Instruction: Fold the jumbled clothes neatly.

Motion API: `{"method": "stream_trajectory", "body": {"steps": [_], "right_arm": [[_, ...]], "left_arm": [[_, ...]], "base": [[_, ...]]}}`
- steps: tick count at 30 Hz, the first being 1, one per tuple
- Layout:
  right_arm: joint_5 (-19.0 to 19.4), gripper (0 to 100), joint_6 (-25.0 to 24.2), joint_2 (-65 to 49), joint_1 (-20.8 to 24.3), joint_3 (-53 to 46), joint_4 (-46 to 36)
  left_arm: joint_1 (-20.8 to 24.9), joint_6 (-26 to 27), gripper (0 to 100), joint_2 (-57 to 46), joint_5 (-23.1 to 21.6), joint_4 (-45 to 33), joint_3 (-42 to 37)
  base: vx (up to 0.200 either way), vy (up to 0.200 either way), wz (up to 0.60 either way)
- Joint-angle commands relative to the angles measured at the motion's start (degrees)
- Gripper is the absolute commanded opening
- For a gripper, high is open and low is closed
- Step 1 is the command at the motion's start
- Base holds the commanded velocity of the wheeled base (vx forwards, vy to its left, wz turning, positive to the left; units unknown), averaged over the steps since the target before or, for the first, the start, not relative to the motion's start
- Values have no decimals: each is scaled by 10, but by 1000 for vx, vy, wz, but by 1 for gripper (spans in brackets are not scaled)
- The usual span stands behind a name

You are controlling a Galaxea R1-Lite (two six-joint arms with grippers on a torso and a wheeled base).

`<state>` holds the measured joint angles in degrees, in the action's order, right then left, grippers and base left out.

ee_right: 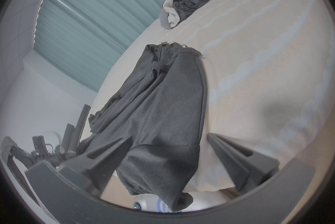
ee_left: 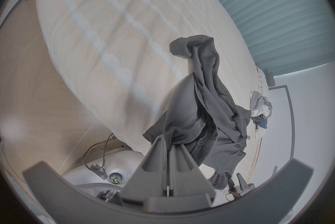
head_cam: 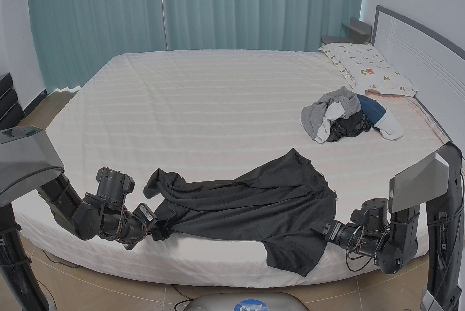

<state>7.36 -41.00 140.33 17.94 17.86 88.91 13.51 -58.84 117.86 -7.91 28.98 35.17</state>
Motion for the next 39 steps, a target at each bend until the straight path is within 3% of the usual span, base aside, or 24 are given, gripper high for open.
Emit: {"method": "stream_trajectory", "body": {"steps": [1, 16, 25, 26, 33, 39], "right_arm": [[-1, 0, 12, 11, -5, -7, 6], [42, 0, 45, -52, -105, -82, 6], [42, 0, 58, -28, -103, -82, 6], [42, 100, 58, -26, -103, -82, 6], [59, 100, 46, -56, -114, -77, 7], [77, 100, -17, -99, -132, -63, 6]], "left_arm": [[-2, 1, 0, 2, 4, 0, -8], [-34, 26, 0, 4, 13, -1, -21], [-38, 30, 0, 4, 16, -1, -21], [-38, 29, 100, 4, 16, -1, -22], [-46, 29, 100, -6, 15, 0, -28], [-78, 25, 100, -41, 5, 1, -20]], "base": [[0, 0, 0], [0, 0, 0], [0, 0, 0], [0, 0, 0], [0, 0, 0], [0, 0, 0]]}}
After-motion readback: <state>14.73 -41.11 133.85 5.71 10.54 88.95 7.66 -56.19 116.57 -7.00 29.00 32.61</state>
